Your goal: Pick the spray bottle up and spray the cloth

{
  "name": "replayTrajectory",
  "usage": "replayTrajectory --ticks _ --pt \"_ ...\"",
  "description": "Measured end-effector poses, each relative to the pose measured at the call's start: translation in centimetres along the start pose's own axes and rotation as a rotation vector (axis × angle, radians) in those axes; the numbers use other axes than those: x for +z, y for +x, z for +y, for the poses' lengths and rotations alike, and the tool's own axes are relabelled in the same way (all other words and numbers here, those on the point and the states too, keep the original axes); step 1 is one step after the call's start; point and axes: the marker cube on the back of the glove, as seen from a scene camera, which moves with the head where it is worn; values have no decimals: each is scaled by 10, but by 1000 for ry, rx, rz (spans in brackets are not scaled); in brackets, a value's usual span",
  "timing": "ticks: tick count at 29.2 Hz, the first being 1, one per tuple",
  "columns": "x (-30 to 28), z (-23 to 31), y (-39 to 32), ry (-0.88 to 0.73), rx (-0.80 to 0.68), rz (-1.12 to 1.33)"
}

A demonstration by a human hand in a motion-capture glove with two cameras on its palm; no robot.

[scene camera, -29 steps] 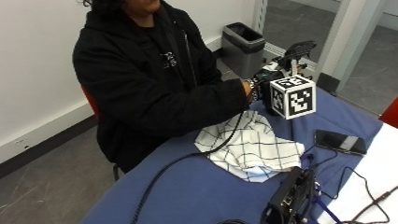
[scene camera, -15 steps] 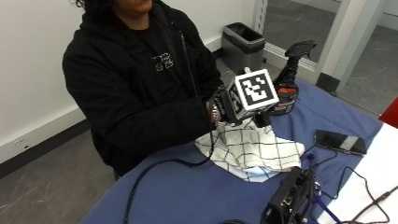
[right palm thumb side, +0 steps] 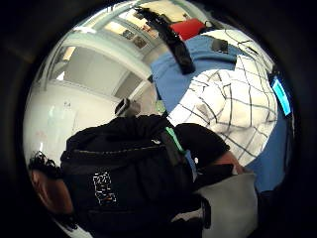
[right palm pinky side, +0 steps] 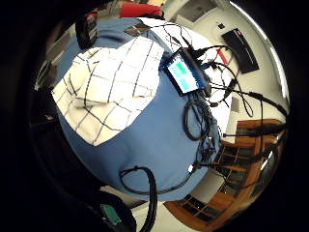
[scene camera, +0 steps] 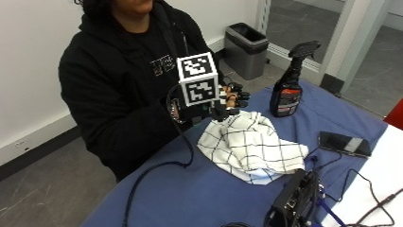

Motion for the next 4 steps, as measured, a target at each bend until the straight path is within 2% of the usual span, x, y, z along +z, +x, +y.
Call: replayTrajectory --ticks 4 --pt "-4 14 -8 14 20 13"
